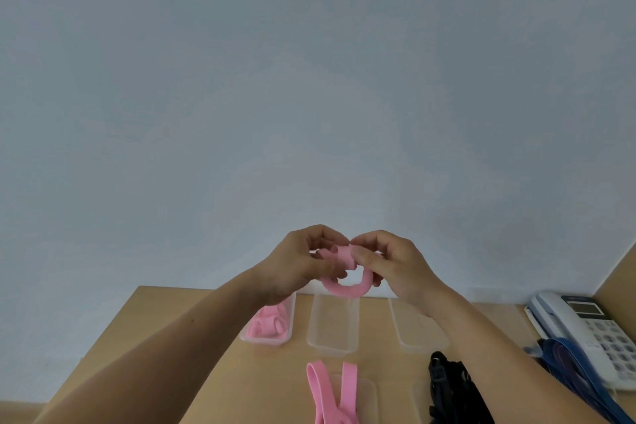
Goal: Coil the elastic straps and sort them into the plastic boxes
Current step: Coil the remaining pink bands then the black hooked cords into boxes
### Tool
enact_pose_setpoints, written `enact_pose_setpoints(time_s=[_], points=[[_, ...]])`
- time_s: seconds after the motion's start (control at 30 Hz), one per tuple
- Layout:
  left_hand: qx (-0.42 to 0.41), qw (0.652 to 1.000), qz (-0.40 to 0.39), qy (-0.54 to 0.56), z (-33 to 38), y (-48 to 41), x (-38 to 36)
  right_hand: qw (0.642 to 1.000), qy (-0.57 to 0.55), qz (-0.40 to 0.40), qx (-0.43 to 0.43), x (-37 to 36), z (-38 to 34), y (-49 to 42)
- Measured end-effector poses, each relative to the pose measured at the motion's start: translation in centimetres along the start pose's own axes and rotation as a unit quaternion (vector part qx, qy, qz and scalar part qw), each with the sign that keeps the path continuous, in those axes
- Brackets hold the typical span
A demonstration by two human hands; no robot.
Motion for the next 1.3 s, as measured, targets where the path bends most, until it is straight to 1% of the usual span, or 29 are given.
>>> enact_pose_setpoints(time_s=[0.1, 0.23, 0.33, 0.43, 0.6, 0.77, 0.87, 0.97, 1.03, 1.13, 1.2, 1.3], points=[[-0.019, 0.999, 0.013, -0.045, 0.2, 0.0, -0.1, 1.0, 0.008, -0.013, -0.018, -0.3, 0.8, 0.0], [-0.028, 0.995, 0.015, -0.094, 0.1, 0.0, -0.4, 1.0, 0.002, -0.001, 0.002, 0.0, 0.3, 0.3], [0.016, 0.998, 0.014, -0.058, -0.7, -0.1, -0.6, 1.0, 0.0, 0.009, 0.023, 0.3, -0.3, 0.4], [0.045, 0.999, -0.022, -0.021, -1.3, -0.2, -1.5, 0.999, 0.007, 0.013, 0.036, 0.5, -0.8, 0.5], [0.067, 0.994, -0.075, 0.039, -1.6, 0.0, -2.3, 0.997, 0.042, 0.01, 0.06, 0.4, -1.1, 0.6], [0.093, 0.992, -0.034, 0.077, -2.5, -0.4, -1.2, 0.993, 0.094, 0.012, 0.064, -0.3, -0.6, 0.2], [0.11, 0.988, -0.029, 0.108, -3.5, -0.3, -0.7, 0.991, 0.113, -0.007, 0.072, -1.3, -0.1, 0.2], [0.126, 0.986, -0.014, 0.108, -4.8, -0.3, 0.4, 0.988, 0.134, -0.024, 0.074, -2.3, 0.1, 0.3], [0.136, 0.985, -0.015, 0.109, -5.7, -0.3, 1.1, 0.976, 0.199, -0.03, 0.089, -3.1, 0.3, 0.2], [0.157, 0.979, -0.052, 0.123, -7.0, -0.1, 1.3, 0.936, 0.327, -0.009, 0.128, -4.3, 0.0, 0.1], [0.169, 0.975, -0.065, 0.125, -7.8, -0.1, 1.5, 0.917, 0.367, 0.003, 0.159, -5.0, -0.3, 0.1], [0.183, 0.972, -0.073, 0.124, -9.2, -0.4, 1.9, 0.906, 0.381, 0.027, 0.181, -5.9, 0.0, 0.0]])
Point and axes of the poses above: each hand's wrist, its own y-axis away from the middle knuckle, its own x-axis out of the back of the hand, z = x × y, the point moved 10 cm from there along -y, towards the middle knuckle, and after that the axes turned 1 degree about -x, right-handed, at the moved point
